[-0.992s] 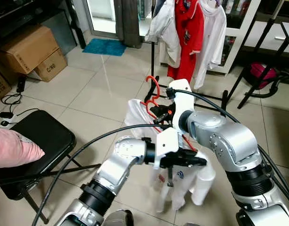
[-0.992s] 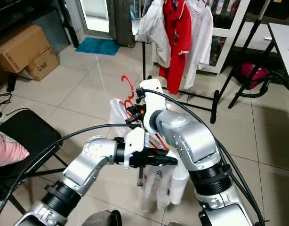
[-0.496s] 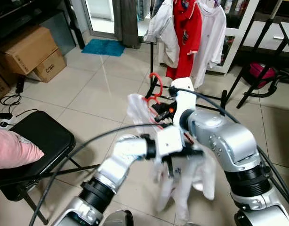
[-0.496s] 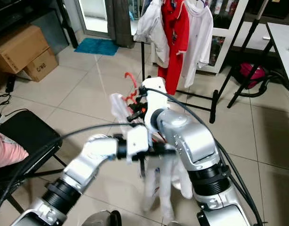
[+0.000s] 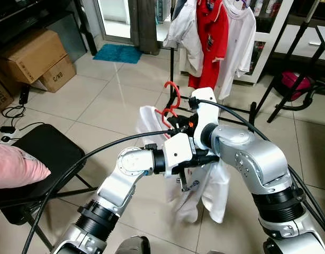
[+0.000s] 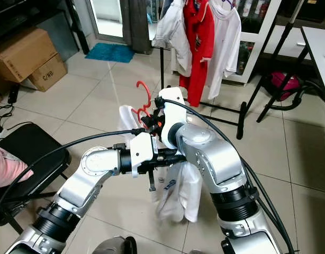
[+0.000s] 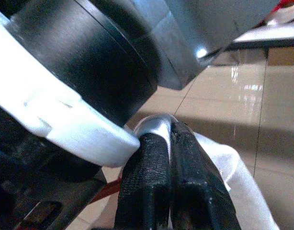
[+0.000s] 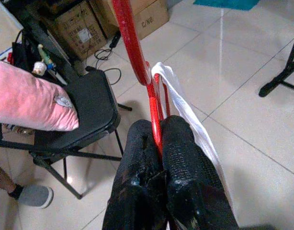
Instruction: Hang hanger
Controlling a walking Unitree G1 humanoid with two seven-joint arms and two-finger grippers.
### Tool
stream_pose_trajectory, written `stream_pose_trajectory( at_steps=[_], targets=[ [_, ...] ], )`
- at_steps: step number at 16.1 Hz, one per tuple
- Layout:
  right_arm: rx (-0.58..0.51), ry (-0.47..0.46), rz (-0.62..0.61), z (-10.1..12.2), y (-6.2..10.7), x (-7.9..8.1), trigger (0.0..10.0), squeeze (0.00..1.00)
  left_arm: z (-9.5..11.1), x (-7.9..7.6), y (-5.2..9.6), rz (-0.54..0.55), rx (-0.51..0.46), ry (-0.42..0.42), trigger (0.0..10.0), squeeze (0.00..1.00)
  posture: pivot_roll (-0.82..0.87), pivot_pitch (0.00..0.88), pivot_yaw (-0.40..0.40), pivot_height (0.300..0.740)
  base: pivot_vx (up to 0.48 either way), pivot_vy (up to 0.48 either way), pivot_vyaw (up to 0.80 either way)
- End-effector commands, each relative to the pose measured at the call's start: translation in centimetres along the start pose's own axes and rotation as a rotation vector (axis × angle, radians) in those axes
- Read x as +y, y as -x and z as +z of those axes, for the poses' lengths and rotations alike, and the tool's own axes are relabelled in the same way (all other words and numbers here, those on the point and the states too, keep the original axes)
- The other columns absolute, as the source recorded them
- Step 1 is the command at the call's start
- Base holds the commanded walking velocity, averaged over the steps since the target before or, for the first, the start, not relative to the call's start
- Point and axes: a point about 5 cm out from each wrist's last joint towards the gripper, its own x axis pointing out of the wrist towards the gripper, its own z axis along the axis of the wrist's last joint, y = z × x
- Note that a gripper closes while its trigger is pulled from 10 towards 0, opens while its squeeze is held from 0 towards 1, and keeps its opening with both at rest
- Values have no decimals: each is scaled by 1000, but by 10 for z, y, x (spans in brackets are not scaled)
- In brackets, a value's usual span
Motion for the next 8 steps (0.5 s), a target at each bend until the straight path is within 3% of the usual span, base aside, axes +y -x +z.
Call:
stream_pose_trajectory(
  at_steps=[1,3,5,6,8],
  targets=[
    [86,-28,-77,-18,1,-16,10000,0,12,7,7,51,-16,-79,431,0,-56,70,77,740,0,0,0],
    [80,-36,-96,-19,3,-22,10000,0,2,10,10,99,73,-91,0,0,-56,71,75,740,0,0,0],
    [74,-38,-107,-19,3,-25,10000,0,6,9,8,102,36,-20,0,0,-55,71,74,740,0,0,0],
    [72,-39,-109,-19,3,-26,10000,0,6,7,9,79,42,-11,980,0,-55,71,74,740,0,0,0],
    [69,-40,-113,-18,3,-27,10000,0,4,4,10,65,62,-10,6078,0,-56,69,77,740,0,0,0]
  ],
)
